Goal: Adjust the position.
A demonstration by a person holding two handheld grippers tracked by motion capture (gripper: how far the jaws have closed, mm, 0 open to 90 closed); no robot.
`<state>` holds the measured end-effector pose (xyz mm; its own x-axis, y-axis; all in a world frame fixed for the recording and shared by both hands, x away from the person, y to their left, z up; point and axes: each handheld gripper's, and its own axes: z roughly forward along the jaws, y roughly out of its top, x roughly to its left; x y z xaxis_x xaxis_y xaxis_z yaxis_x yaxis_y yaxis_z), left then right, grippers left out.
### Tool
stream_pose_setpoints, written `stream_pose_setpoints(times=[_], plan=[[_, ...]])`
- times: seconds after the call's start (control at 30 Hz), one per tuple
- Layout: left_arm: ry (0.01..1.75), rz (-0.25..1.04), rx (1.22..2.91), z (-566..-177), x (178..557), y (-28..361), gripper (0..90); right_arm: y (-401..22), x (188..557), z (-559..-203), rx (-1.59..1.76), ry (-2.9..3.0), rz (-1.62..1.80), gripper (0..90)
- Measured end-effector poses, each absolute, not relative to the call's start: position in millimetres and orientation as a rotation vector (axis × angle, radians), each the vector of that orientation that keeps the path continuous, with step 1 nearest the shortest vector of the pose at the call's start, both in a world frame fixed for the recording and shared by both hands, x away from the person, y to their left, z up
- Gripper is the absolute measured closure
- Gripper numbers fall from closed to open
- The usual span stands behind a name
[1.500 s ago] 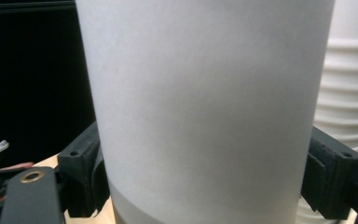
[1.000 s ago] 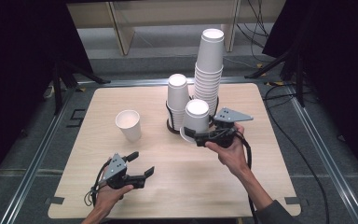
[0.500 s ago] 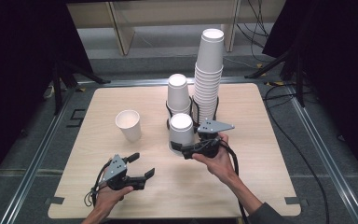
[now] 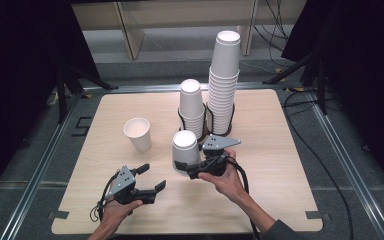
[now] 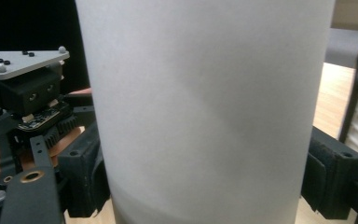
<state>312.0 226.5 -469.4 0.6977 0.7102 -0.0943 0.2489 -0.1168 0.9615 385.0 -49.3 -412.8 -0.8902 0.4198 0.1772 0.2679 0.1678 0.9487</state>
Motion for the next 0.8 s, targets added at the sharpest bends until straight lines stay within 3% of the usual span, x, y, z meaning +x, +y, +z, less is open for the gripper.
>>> stream_pose_setpoints(times=[0.13, 0.8], plan=[[0.752, 0.41, 1.665, -469, 312, 222, 14.4, -45, 382, -412, 0.662, 2.326, 1.833, 17.6], [0.68, 0.361, 1.621, -460, 305, 214, 14.4, -21, 373, -421, 0.582, 2.367, 1.841, 17.7]])
